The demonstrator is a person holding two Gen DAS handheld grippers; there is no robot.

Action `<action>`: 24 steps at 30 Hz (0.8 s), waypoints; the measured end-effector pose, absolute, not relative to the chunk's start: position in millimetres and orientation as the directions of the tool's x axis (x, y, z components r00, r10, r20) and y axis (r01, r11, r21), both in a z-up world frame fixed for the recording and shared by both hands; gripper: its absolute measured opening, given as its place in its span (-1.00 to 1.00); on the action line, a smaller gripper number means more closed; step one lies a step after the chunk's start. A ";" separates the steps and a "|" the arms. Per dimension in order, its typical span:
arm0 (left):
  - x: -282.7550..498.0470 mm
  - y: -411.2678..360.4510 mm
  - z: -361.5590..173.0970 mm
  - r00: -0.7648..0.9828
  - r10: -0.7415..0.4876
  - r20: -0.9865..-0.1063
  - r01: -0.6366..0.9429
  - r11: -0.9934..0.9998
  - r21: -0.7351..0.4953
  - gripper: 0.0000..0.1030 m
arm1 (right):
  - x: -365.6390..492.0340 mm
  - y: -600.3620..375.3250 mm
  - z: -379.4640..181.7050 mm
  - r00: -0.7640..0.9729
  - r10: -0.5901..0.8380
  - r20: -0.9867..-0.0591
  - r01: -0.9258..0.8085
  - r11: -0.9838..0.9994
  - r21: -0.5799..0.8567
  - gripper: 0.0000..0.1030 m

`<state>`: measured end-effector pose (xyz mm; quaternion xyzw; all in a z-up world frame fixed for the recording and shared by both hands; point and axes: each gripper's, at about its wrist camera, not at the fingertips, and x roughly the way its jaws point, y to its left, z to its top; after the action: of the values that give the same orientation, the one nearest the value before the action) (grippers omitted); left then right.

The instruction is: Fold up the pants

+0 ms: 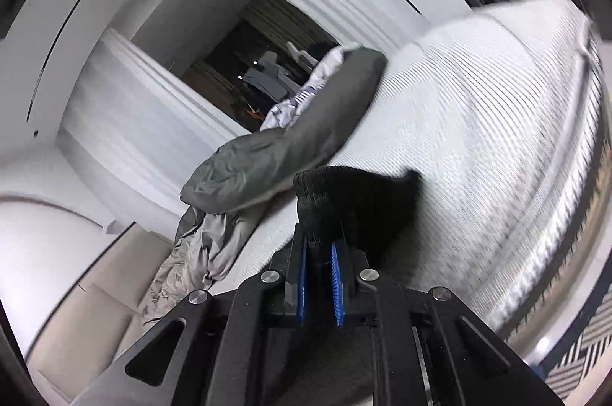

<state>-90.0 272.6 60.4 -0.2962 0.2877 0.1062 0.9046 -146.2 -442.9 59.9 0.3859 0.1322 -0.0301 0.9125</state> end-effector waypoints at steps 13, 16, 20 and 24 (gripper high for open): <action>115.4 312.2 71.8 0.666 0.119 -0.737 -0.505 0.798 -0.328 -0.58 | 118.5 -425.0 101.4 0.805 -0.186 -0.564 0.452 0.808 0.378 0.29; 111.0 296.1 77.3 0.675 0.153 -0.722 -0.483 0.831 -0.276 0.27 | 111.5 -412.1 88.6 0.810 -0.161 -0.564 0.422 0.827 0.370 0.49; 90.6 273.5 87.4 0.703 0.254 -0.664 -0.487 0.853 -0.189 0.71 | 89.3 -391.2 70.2 0.814 -0.084 -0.574 0.344 0.866 0.362 0.71; 74.5 251.1 79.7 0.700 0.178 -0.691 -0.458 0.855 -0.243 0.72 | 64.1 -376.1 53.5 0.800 0.003 -0.600 0.301 0.863 0.407 0.72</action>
<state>74.5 251.1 79.7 -0.2025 0.3446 0.1768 0.8994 64.1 -376.1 53.5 0.2492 0.3055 -0.0814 0.9154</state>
